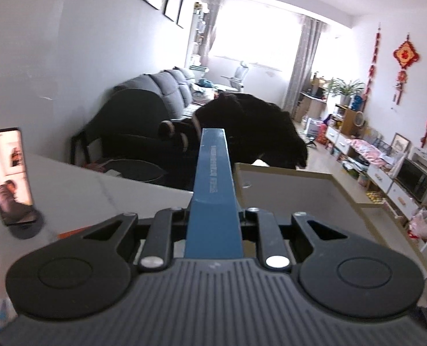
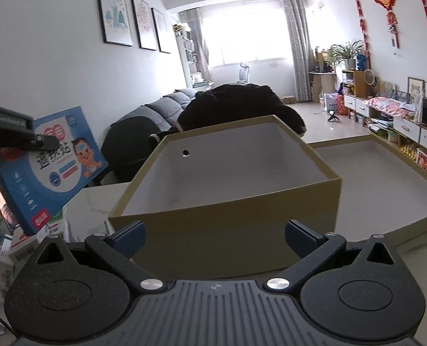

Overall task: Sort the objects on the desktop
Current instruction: 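Lift the long blue box with the left gripper toward the tan box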

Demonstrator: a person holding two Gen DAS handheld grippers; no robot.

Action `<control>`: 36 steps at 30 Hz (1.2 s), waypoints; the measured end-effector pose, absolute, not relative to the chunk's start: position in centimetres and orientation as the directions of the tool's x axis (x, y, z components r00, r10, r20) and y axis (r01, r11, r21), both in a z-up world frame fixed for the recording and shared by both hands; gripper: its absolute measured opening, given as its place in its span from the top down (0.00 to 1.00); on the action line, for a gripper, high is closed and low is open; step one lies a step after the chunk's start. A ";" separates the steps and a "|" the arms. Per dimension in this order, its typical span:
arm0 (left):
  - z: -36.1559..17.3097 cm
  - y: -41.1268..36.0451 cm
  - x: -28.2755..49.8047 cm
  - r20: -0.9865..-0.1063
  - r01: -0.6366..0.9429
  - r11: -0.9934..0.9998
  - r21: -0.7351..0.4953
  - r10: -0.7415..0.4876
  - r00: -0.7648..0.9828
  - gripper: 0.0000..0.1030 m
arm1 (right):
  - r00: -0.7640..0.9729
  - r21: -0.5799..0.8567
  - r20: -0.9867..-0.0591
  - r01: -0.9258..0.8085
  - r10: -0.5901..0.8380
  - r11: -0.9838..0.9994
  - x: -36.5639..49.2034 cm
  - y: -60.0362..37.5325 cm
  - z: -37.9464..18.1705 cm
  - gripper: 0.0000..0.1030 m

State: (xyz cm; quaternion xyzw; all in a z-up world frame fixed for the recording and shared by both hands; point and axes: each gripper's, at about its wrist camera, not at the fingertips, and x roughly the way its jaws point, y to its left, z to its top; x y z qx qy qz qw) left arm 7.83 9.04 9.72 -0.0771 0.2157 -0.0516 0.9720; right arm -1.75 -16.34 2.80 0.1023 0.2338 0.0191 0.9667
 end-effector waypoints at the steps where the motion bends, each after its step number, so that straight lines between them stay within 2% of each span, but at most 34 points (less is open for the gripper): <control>1: 9.7 8.6 8.2 -0.411 0.077 0.982 -0.174 -0.143 0.900 0.83 | 0.890 0.207 -0.449 0.015 0.081 0.978 -1.7 -16.5 2.8 0.00; 9: 9.2 5.2 11.1 -0.433 0.152 0.970 -0.188 -0.221 0.874 0.83 | 0.880 0.209 -0.474 0.068 0.040 0.975 -0.6 -18.1 2.3 0.00; 20: 8.2 1.0 14.3 -0.489 0.212 0.962 -0.169 -0.269 0.830 0.83 | 0.873 0.233 -0.487 0.115 0.014 0.966 1.1 -20.0 1.9 0.00; 27: 6.9 -1.9 17.1 -0.573 0.259 0.954 -0.149 -0.297 0.764 0.83 | 0.862 0.237 -0.507 0.137 0.002 0.962 1.8 -20.6 1.1 0.00; 36: 5.1 -4.6 21.0 -0.675 0.230 0.942 -0.244 -0.335 0.658 0.83 | 0.851 0.244 -0.525 0.165 -0.013 0.956 2.3 -21.7 0.4 0.00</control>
